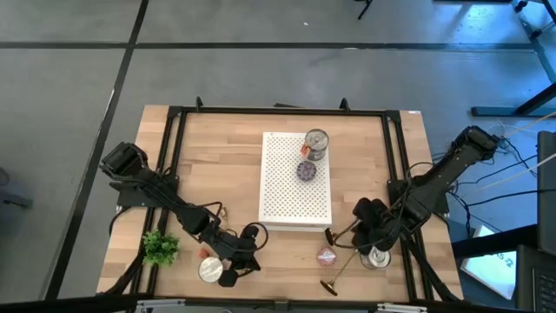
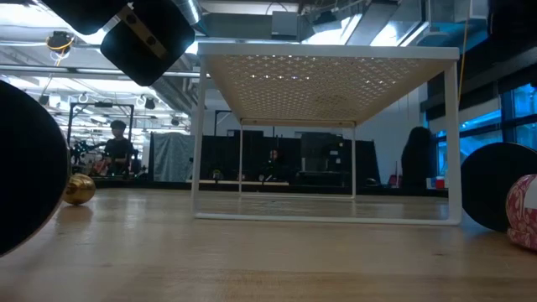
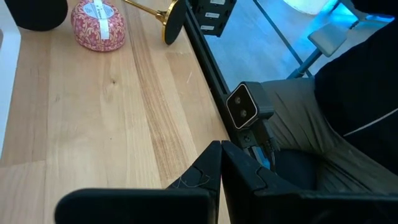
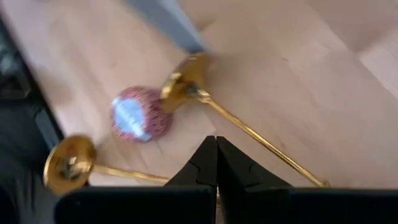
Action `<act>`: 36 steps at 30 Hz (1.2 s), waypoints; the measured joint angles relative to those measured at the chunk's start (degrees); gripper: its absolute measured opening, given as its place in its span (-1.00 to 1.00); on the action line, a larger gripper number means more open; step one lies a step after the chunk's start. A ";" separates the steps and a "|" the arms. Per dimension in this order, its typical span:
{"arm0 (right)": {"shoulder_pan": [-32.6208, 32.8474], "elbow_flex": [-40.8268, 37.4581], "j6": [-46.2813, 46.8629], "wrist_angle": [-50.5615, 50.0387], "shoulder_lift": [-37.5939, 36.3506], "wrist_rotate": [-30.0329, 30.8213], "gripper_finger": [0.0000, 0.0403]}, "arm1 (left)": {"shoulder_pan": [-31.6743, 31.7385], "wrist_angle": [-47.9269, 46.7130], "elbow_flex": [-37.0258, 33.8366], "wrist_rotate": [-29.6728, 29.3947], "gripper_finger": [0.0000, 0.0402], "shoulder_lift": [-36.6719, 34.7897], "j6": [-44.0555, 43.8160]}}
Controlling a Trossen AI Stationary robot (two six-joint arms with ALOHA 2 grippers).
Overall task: Pick & Place candle stick holders
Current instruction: Put the top gold candle holder on the shelf
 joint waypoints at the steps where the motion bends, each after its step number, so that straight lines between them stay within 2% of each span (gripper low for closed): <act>1: -0.27 0.00 2.56 -0.93 0.00 -0.20 -1.00 | 0.00 -0.01 0.00 -0.21 -0.97 0.00 0.00; 5: -0.85 -0.02 10.11 -2.85 0.00 -2.51 -1.00 | 0.00 -0.02 0.00 -0.24 -0.97 0.00 0.00; 9: -1.13 -0.02 9.43 -2.22 0.00 -4.60 -1.00 | 0.00 -0.03 0.00 -0.24 -0.97 0.02 0.03; 11: -1.13 -0.02 6.53 -2.24 0.00 -4.68 -1.00 | 0.00 -0.04 0.00 -0.24 -0.97 0.04 0.24; 16: -1.10 -0.02 -10.40 -2.33 0.14 -4.51 -1.00 | 0.00 -0.04 0.00 -0.24 -0.97 0.07 0.20; 20: -0.89 -0.02 -17.59 -2.36 2.07 -3.33 -1.00 | 0.01 -0.04 0.00 -0.26 -0.97 0.11 0.17; 28: -0.89 -0.02 -22.69 -2.40 8.69 -3.45 -0.81 | 0.00 -0.04 0.00 -0.87 -0.97 0.15 0.47; 36: -0.85 -0.02 -25.87 -2.60 12.33 -7.73 -0.57 | 0.02 -0.04 0.00 -1.16 -0.97 0.15 0.50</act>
